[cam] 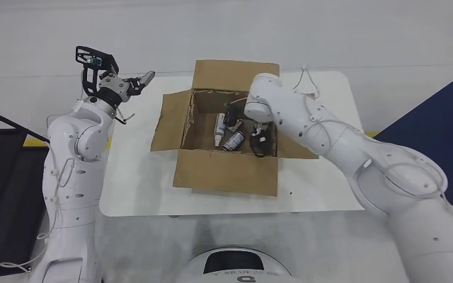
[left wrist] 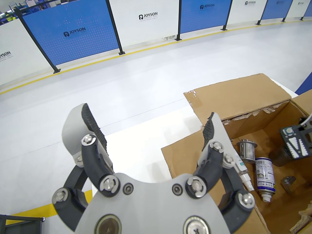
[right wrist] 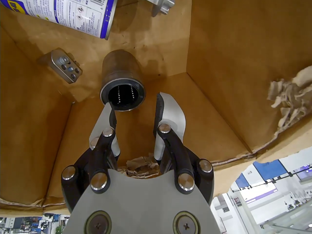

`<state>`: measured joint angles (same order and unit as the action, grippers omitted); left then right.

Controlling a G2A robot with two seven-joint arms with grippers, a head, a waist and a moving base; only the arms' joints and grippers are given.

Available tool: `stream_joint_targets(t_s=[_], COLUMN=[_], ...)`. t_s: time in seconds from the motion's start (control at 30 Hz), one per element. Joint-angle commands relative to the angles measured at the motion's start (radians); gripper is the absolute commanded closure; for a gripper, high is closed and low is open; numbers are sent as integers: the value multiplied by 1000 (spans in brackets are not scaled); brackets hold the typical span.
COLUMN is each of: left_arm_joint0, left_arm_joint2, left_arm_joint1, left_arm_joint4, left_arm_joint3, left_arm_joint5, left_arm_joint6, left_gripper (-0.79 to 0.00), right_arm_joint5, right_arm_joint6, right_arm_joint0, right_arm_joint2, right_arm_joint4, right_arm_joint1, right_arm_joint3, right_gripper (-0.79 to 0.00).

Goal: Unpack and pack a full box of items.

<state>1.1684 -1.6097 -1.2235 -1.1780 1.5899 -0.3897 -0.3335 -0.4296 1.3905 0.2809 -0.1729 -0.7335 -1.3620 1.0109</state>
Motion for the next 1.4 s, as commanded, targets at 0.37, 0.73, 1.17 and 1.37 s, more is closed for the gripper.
stream_joint_targets(t_s=[0.37, 0.73, 1.17, 1.37], left_arm_joint0=[0, 0, 0, 0], left_arm_joint2=[0, 0, 0, 0], left_arm_joint1=[0, 0, 0, 0], left_arm_joint4=[0, 0, 0, 0], left_arm_joint3=[0, 0, 0, 0], left_arm_joint5=[0, 0, 0, 0], left_arm_joint6=[0, 0, 0, 0], left_gripper=[-785, -785, -785, -785], right_arm_joint5=[-16, -3, -46, -65], right_arm_joint6=[-23, -3, -46, -65], right_arm_joint0=[-11, 8, 20, 13], right_arm_joint2=[-2, -2, 3, 2], right_arm_joint4=[-22, -48, -63, -63], right_arm_joint1=[-86, -124, -188, -214], right_arm_joint3=[-134, -215, -329, -372], right_gripper=[-296, -271, -132, 0])
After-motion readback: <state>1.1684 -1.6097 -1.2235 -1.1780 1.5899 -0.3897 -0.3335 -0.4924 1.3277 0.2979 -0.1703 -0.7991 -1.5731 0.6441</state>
